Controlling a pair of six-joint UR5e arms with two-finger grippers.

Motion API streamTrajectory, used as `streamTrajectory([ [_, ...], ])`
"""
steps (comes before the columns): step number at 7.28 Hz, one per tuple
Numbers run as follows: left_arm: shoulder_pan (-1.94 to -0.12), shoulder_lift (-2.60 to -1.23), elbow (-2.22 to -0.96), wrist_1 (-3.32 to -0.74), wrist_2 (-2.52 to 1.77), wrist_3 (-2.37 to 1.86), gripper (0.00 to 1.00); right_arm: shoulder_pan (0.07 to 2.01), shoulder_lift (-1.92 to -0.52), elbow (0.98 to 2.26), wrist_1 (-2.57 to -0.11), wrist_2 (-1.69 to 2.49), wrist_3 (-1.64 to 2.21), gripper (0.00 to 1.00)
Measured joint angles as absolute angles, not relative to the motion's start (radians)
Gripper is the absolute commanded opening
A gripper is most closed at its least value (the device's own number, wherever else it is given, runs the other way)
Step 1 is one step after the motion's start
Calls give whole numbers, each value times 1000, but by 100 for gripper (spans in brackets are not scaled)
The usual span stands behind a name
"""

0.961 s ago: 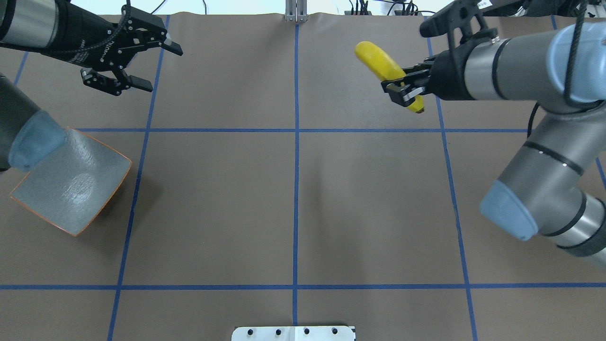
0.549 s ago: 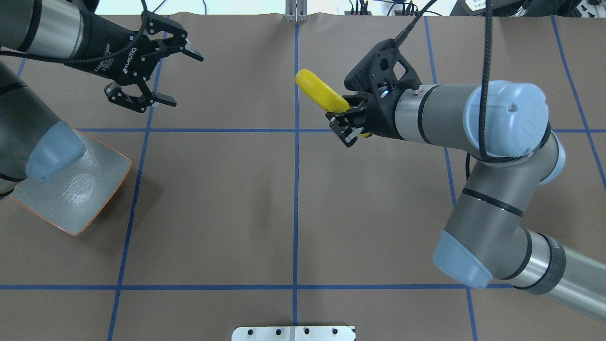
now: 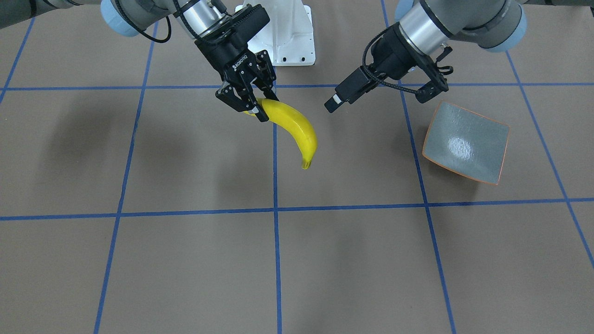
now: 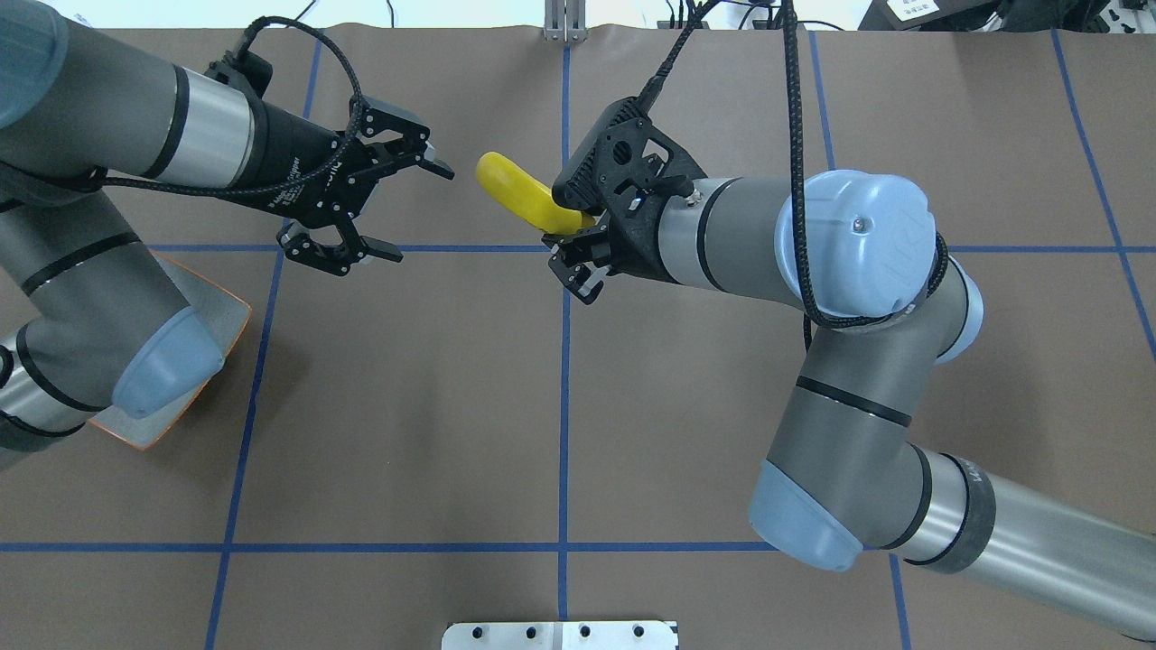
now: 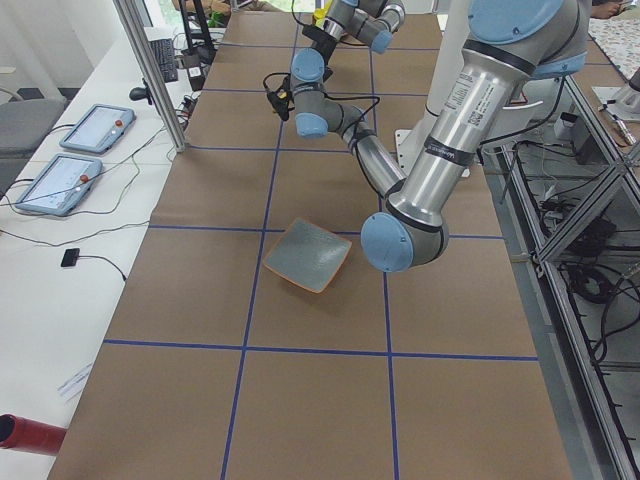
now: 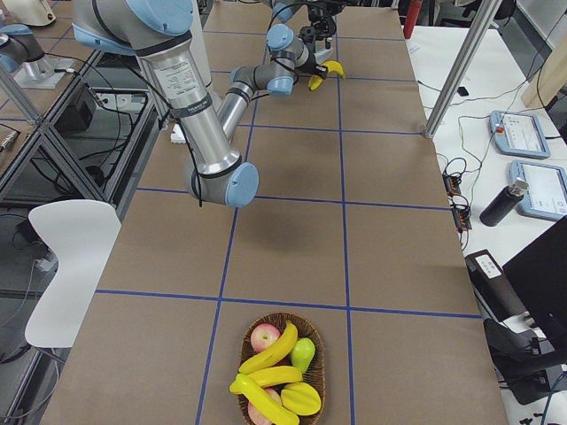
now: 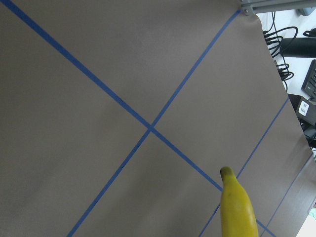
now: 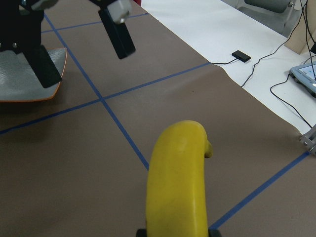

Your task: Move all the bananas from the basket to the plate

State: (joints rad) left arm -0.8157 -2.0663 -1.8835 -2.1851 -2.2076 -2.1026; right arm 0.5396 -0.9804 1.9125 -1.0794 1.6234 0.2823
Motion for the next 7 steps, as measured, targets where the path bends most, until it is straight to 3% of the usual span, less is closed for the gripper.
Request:
streamTrajectory([
  [6,-796,-2100,-1874,-2186,-2194,-2124,98,473,-978,1952,-1068,1581,292,0],
  [7,-796,-2099,-1874,-2187,-2194,-2124,84,463,-979,1966,-1068,1575,293,0],
])
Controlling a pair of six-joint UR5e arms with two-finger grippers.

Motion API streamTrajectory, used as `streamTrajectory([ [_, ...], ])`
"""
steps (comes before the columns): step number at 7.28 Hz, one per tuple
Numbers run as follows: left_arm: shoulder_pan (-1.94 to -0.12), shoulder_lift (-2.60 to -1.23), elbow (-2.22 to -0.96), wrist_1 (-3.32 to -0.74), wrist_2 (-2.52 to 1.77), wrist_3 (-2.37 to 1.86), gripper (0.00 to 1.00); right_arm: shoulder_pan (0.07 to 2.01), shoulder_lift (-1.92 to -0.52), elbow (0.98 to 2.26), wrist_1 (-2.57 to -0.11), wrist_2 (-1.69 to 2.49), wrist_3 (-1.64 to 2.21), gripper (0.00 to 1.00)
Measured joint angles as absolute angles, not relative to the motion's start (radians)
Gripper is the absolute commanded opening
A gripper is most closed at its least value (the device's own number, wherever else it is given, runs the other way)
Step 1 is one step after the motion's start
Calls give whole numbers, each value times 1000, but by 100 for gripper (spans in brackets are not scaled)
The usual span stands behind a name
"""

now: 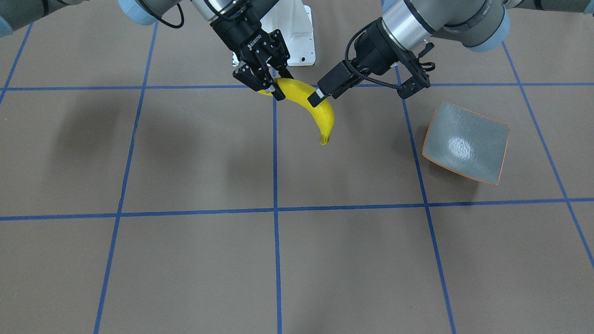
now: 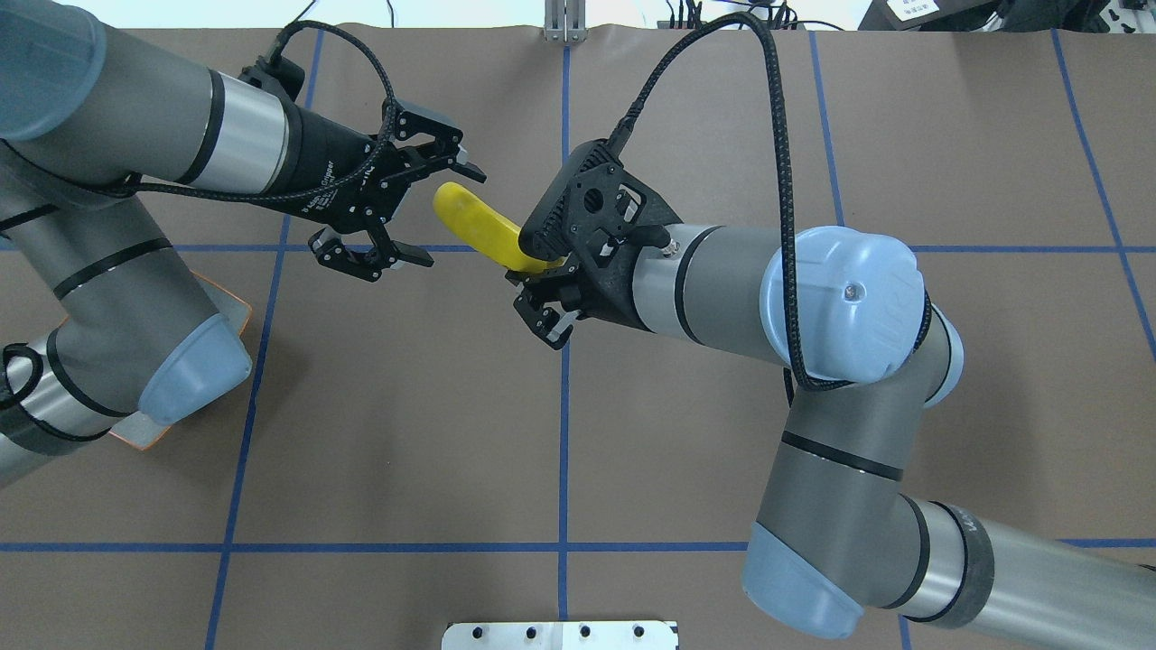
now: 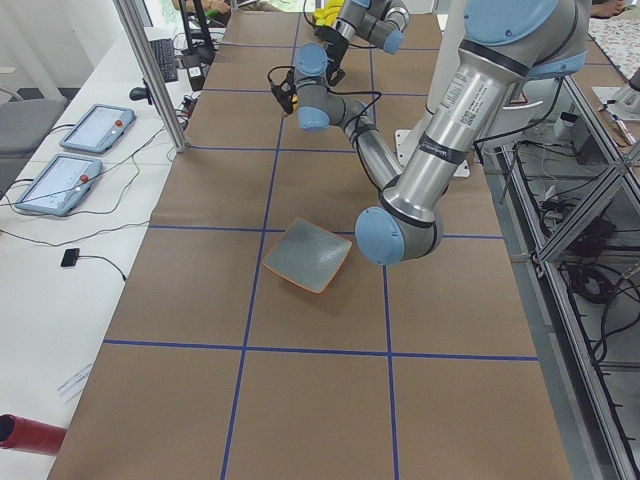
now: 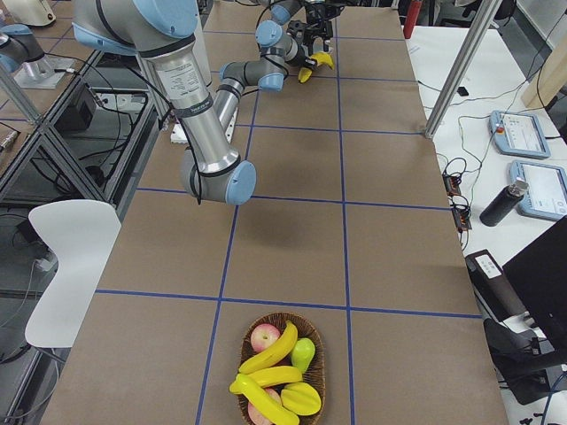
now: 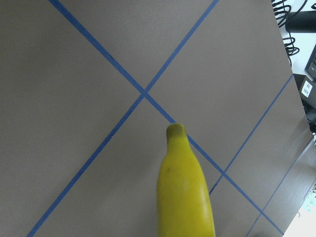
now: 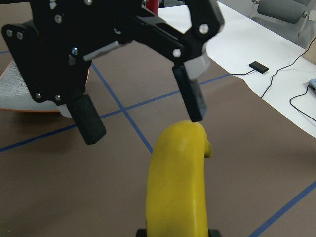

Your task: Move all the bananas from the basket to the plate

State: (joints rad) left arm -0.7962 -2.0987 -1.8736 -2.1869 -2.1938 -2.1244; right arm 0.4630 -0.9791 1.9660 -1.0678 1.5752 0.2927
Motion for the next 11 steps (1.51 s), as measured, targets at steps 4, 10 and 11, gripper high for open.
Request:
streamTrajectory([
  [4,-796,-2094,-1880,-2189,-2195,-2122,0,440,-985,1974,-1038,1552,293,74],
  [10,-804,-2078,-1889,-2189,-2196,-2112,0,484,-988,1978,-1036,1560,512,100],
  [11,-807,-2064,-1903,-2188,-2198,-2103,0,531,-996,1976,-1059,1578,554,100],
])
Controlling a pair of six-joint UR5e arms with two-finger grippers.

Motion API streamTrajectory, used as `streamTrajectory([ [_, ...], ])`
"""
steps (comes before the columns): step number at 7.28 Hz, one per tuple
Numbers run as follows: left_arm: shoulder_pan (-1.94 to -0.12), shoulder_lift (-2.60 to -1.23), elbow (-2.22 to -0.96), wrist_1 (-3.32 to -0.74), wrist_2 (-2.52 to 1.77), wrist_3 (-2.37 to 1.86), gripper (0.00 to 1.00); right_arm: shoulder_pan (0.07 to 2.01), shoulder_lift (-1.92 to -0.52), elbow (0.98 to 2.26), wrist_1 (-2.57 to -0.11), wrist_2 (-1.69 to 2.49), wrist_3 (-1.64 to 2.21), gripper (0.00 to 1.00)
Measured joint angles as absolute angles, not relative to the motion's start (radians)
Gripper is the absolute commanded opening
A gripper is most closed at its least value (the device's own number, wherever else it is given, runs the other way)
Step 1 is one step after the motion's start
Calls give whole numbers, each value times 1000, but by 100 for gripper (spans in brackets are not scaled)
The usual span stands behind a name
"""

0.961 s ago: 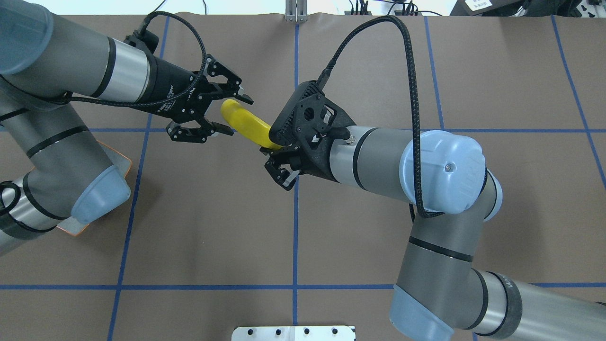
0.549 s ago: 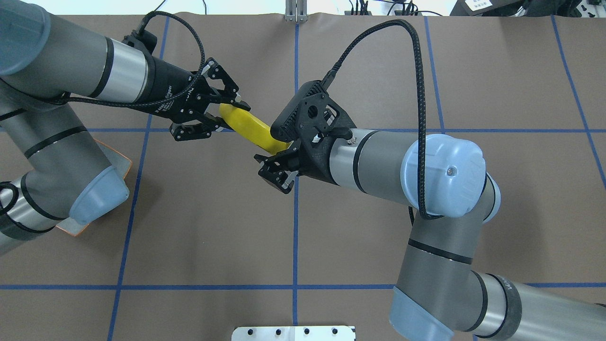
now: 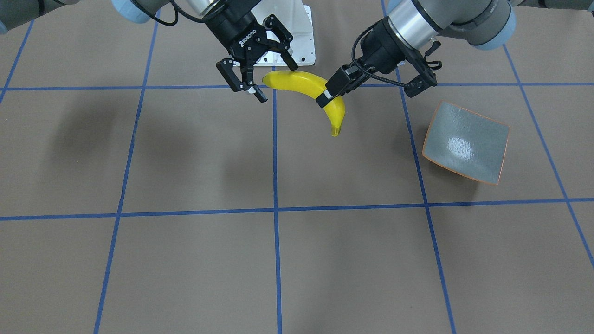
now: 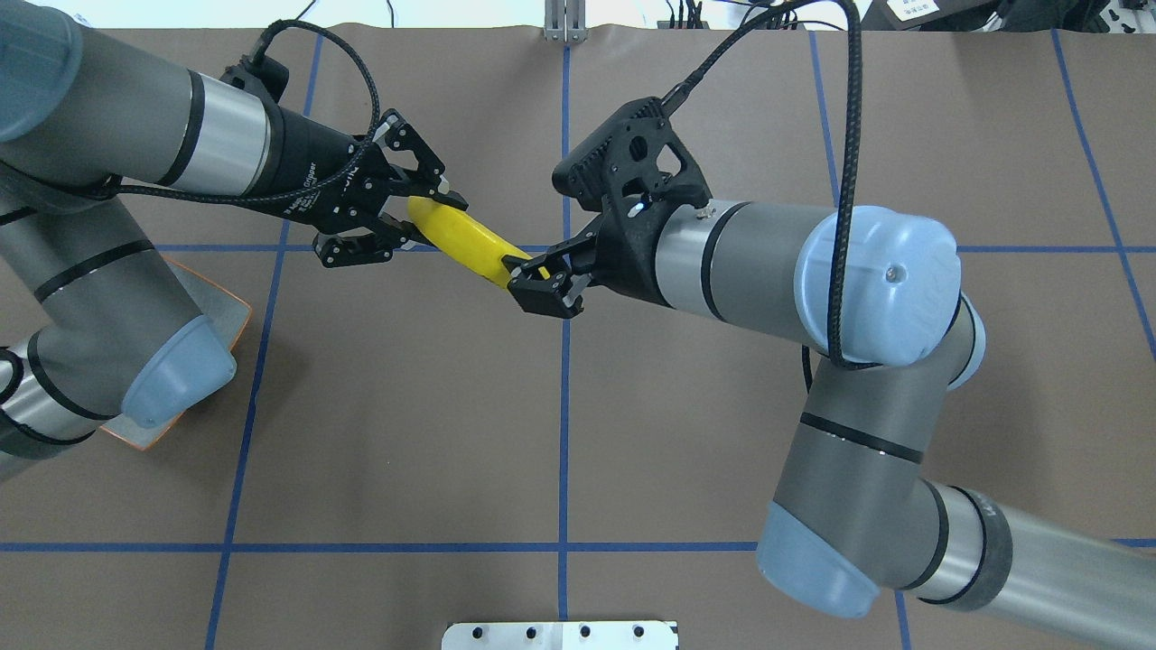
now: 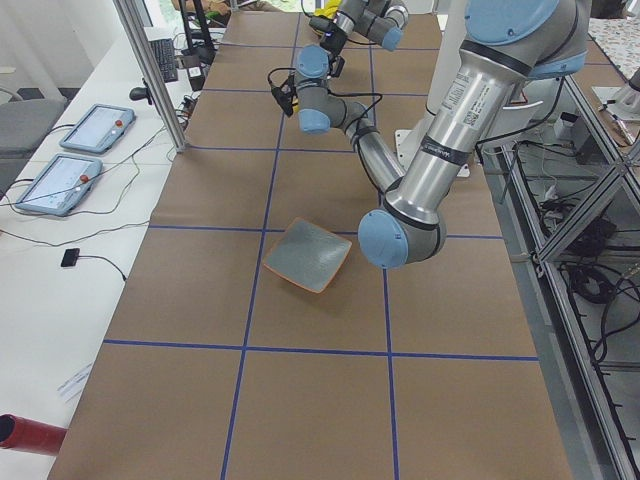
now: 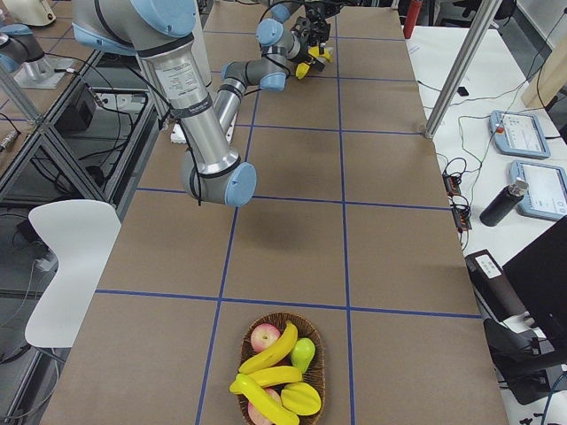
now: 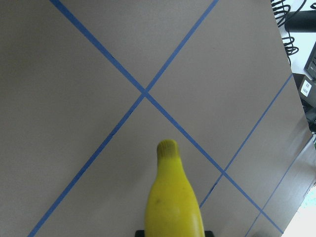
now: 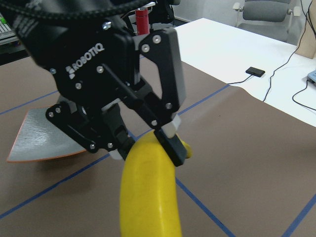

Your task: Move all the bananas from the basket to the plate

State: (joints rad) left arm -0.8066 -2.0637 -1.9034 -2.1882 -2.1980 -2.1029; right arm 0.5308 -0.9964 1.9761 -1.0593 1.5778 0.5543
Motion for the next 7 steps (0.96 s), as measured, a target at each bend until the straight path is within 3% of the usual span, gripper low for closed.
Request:
streamTrajectory([
  [3,-812,-1929,-1996,-2193,-2205,-1996,0,783,-1040,1967,-1273,1811,648,100],
  [7,-894,-1701,-1988,-2281,-2205,-1793,0,1119,-1168,1865,-1357,2131,434,100],
])
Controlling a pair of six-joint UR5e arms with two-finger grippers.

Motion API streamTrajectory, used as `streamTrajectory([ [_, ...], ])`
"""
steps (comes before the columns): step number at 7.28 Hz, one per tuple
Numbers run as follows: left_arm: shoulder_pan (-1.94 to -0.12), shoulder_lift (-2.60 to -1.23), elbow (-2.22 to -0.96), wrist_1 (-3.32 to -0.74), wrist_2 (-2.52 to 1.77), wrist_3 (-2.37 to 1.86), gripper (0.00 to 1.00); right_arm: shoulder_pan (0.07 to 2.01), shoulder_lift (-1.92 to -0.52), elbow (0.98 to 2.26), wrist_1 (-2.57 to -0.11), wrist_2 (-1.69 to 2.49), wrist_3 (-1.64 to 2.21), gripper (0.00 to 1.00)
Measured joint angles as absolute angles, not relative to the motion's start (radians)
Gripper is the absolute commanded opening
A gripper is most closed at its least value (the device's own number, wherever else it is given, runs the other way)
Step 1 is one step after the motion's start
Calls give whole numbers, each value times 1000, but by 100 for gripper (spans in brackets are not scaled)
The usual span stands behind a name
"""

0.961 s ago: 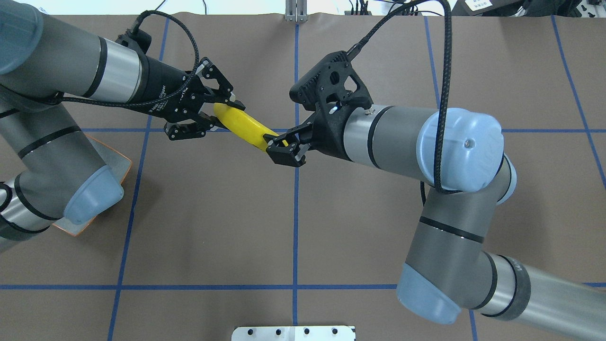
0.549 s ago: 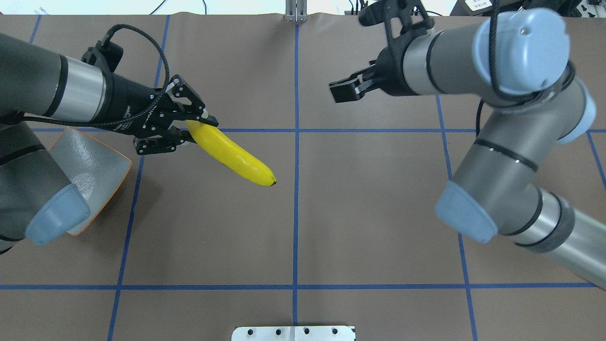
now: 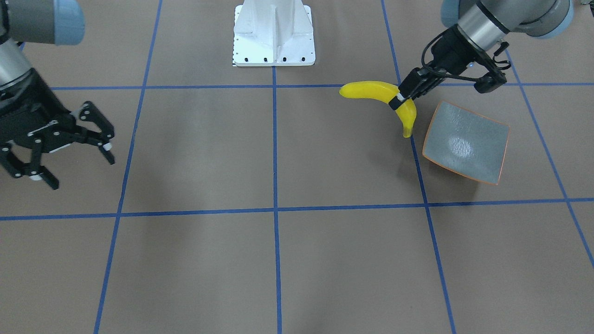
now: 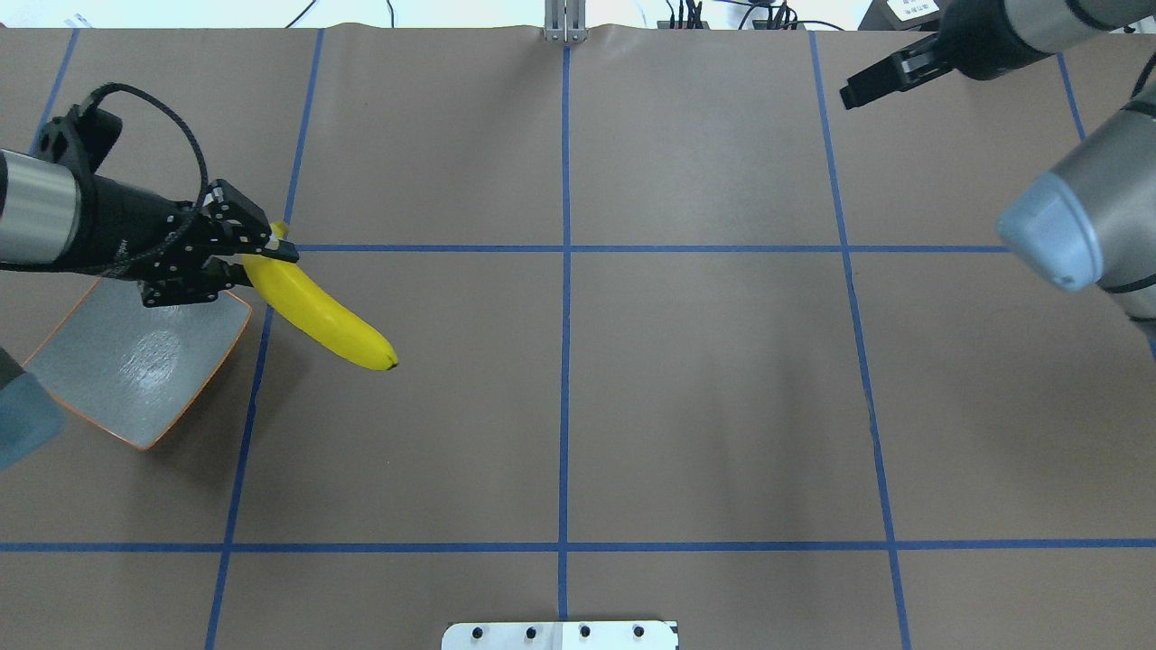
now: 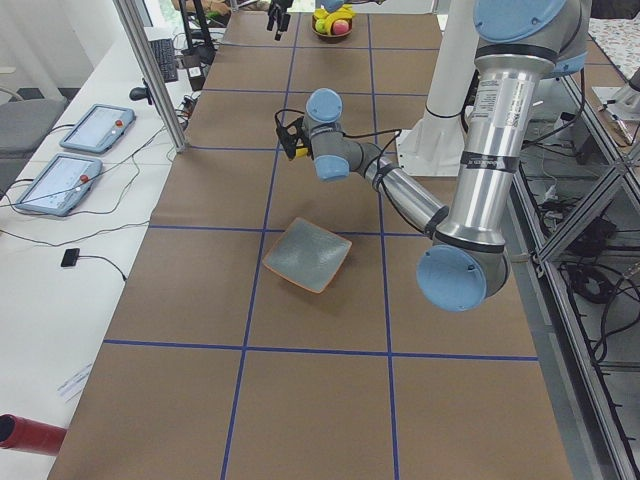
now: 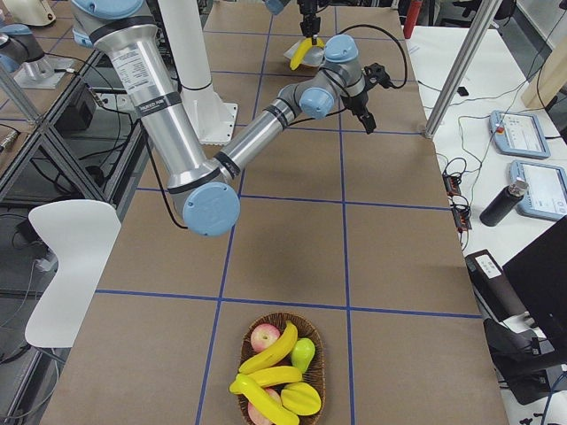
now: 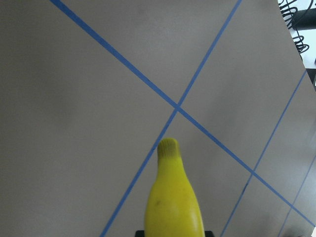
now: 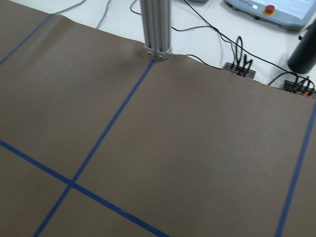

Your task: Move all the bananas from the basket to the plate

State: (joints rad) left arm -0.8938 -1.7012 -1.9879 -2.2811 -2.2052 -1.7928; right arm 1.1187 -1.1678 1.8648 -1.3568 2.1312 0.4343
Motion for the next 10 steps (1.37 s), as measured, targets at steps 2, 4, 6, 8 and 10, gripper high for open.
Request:
streamTrajectory([
  [2,-948,-1646,-1922,-2322,-2206,-1715,0,1243,-1232,1818,-1359,2227,250,100],
  [4,-996,-1617,-1766,-2487,-2229,-1650,0,1338,-1264,1762,-1360,2292,101,100],
  [6,-1093,-1612,-1604,-2624,-2366,-1566,0,1385,-1271,1707,-1360,2309,0,100],
  [8,-1144,-1611,-1517,-2672,-2440,-1501,15,1396,-1270,1693,-1359,2310,-26,100],
  [10,-1145,-1617,-1423,-2769,-2448,-1490,51,1401,-1267,1691,-1359,2310,-29,100],
])
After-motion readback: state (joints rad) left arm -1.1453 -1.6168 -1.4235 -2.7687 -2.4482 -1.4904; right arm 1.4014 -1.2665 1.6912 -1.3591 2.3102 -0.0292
